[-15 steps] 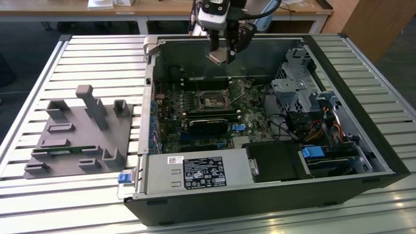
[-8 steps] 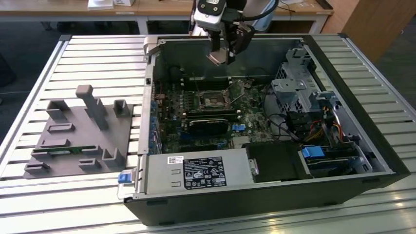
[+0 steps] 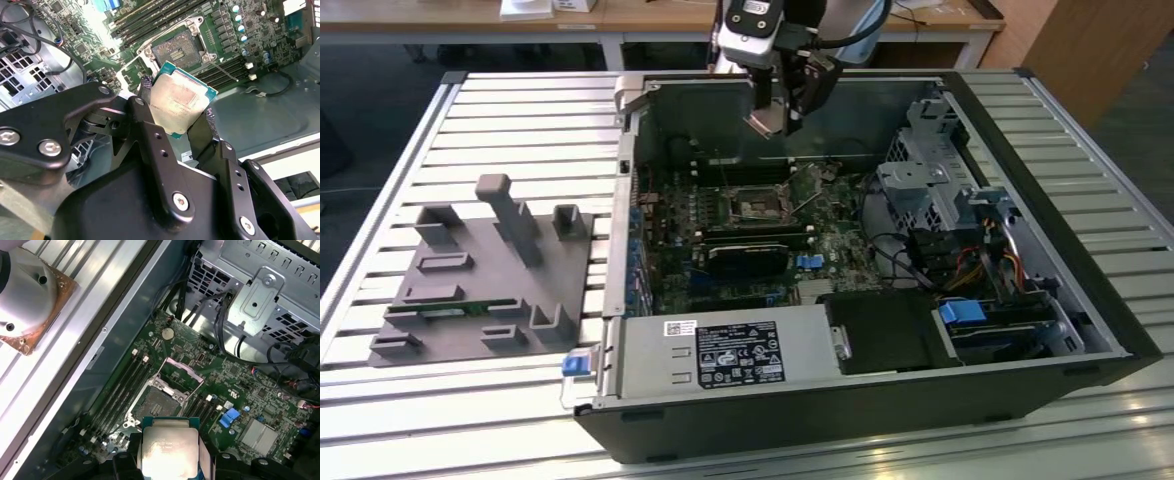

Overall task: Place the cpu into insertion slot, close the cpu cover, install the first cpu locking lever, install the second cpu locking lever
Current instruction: 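Place the cpu into insertion slot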

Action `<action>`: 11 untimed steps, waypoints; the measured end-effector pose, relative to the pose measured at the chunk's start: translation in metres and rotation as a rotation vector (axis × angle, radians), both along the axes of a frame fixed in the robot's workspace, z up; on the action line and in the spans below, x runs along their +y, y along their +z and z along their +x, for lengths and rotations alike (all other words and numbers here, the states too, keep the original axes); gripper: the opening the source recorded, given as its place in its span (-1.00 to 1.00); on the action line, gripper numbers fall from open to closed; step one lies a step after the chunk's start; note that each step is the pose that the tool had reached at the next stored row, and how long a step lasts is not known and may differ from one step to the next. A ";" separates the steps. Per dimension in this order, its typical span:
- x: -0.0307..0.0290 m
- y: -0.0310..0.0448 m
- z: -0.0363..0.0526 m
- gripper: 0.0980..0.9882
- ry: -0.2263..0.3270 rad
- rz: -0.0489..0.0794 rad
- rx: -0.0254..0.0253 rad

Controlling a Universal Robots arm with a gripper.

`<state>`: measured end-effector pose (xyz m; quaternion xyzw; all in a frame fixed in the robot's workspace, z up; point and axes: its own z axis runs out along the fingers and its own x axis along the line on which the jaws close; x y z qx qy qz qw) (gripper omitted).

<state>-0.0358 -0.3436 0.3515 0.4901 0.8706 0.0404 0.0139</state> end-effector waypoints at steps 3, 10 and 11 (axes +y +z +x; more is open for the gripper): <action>0.0000 -0.0011 0.0000 0.00 -0.001 0.000 0.0000; 0.0000 -0.0034 0.0000 0.00 -0.002 0.000 0.0000; 0.0000 -0.0037 0.0000 0.00 -0.003 0.000 0.0000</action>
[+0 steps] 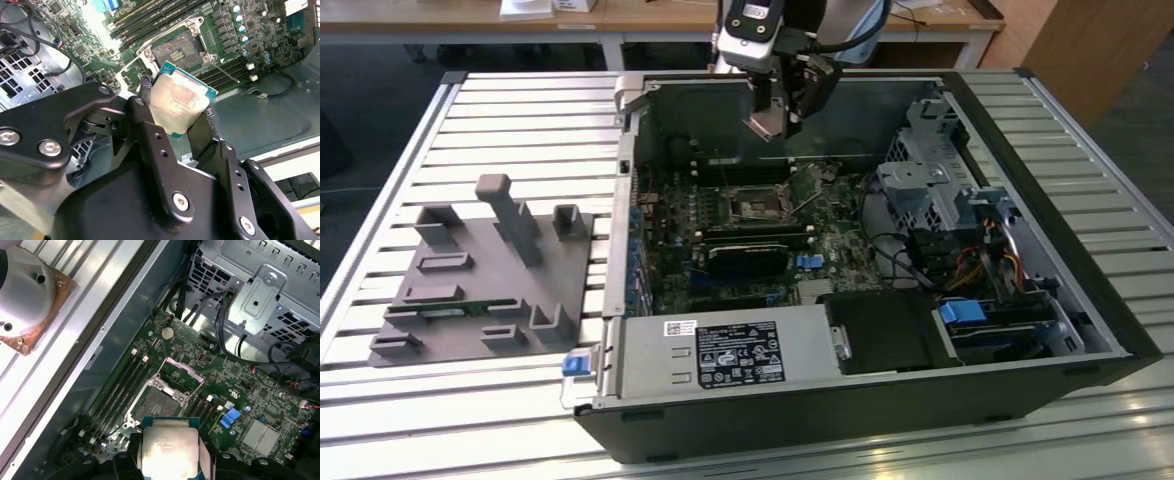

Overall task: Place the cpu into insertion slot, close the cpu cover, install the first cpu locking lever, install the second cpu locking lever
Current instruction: 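Place the cpu into insertion slot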

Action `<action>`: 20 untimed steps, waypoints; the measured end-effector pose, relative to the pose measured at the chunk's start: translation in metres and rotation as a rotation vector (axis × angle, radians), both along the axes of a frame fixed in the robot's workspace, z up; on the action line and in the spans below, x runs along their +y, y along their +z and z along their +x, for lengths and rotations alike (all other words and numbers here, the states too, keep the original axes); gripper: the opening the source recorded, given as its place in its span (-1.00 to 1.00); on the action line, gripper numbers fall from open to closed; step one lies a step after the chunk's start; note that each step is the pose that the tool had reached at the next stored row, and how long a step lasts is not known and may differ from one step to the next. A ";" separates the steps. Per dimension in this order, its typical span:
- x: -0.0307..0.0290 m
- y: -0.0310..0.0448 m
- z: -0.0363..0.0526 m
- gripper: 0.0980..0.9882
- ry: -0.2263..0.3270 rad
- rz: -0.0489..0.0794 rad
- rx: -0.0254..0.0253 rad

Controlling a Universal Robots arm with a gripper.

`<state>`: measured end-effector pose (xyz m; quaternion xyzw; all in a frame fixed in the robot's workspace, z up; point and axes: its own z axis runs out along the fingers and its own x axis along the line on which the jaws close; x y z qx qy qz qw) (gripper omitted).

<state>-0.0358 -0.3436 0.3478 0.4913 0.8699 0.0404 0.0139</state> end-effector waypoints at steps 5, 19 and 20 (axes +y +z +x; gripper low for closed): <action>0.0000 -0.0014 0.0000 0.00 -0.002 0.000 0.0000; 0.0000 -0.0052 0.0000 0.00 -0.006 0.000 0.0000; 0.0000 -0.0055 0.0000 0.00 -0.007 0.000 0.0000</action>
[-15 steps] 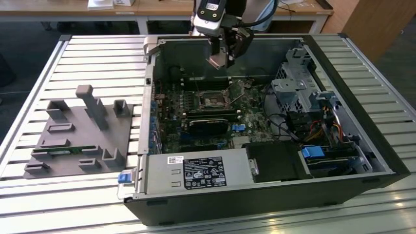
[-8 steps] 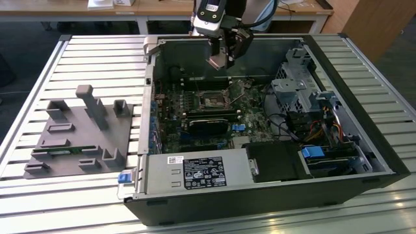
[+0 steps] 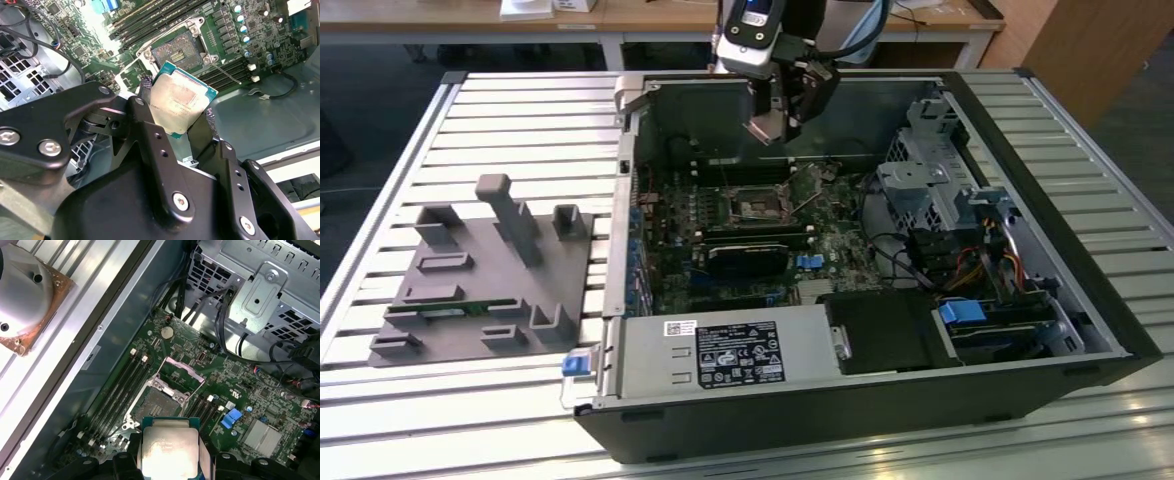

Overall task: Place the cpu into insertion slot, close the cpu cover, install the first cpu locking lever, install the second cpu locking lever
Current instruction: 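Place the cpu into insertion slot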

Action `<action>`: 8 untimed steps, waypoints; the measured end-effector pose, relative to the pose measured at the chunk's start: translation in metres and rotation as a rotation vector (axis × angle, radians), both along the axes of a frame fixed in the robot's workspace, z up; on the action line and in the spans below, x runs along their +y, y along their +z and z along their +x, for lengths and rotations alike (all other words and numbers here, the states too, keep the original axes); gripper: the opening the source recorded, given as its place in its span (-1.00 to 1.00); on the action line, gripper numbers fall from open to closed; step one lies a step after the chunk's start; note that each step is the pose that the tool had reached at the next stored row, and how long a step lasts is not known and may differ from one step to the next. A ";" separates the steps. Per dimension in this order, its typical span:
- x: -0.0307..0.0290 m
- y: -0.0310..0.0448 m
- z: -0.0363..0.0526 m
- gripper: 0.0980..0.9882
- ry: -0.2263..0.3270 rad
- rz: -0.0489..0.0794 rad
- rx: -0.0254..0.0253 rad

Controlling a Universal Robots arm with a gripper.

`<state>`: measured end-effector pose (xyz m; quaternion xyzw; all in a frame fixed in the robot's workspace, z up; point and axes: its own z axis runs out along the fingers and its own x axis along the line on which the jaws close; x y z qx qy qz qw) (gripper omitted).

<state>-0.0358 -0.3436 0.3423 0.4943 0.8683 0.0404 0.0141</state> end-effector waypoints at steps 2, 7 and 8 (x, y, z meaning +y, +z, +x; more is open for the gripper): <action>0.0000 -0.0005 0.0000 0.00 -0.001 0.000 0.0000; 0.0000 -0.0019 0.0000 0.00 -0.003 0.000 0.0000; 0.0000 -0.0022 0.0000 0.00 -0.003 0.000 0.0000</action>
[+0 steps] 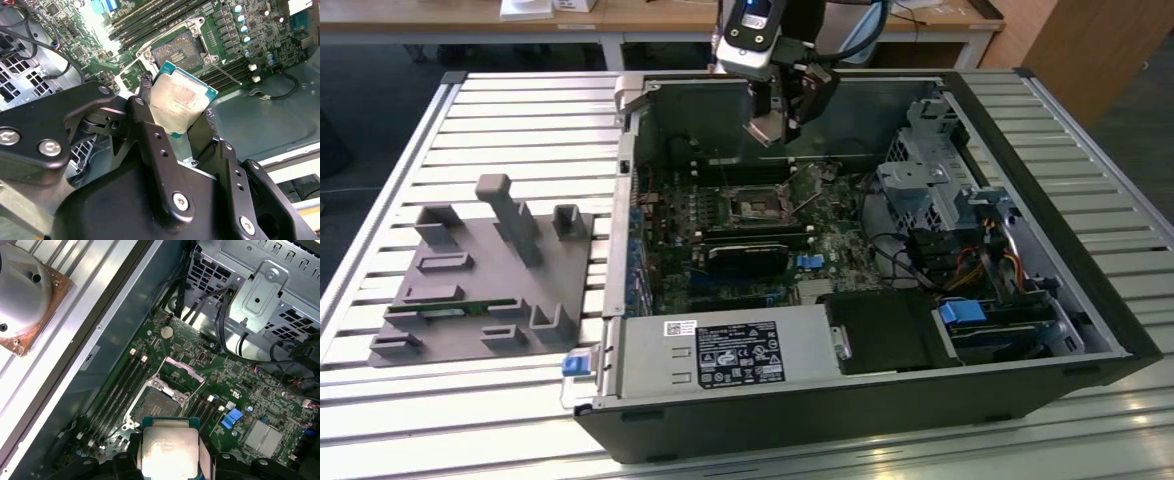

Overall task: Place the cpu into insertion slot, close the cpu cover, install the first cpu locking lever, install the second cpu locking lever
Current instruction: 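Place the cpu into insertion slot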

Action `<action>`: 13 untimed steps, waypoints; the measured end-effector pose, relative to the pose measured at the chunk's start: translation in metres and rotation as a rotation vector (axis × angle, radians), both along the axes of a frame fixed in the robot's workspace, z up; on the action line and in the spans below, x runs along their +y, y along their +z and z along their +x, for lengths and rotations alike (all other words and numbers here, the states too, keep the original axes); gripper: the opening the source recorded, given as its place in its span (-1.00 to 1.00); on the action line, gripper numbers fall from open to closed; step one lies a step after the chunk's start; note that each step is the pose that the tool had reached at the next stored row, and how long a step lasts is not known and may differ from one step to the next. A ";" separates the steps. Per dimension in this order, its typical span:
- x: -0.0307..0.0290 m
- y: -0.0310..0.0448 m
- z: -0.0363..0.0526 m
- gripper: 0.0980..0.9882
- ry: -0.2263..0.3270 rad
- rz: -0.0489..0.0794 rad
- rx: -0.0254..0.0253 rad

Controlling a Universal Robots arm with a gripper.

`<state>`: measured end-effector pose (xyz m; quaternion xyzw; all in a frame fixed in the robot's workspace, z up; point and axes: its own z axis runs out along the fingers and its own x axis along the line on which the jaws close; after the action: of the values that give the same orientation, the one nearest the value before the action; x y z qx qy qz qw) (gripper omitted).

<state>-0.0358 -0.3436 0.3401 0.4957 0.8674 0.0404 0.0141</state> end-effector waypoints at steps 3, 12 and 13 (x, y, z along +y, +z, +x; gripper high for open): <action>0.0000 -0.0008 0.0000 0.00 -0.001 0.000 0.0000; 0.0000 -0.0033 0.0000 0.00 -0.005 0.000 0.0000; 0.0000 -0.0036 0.0000 0.00 -0.005 0.000 0.0000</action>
<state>-0.0358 -0.3436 0.3365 0.4979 0.8662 0.0403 0.0142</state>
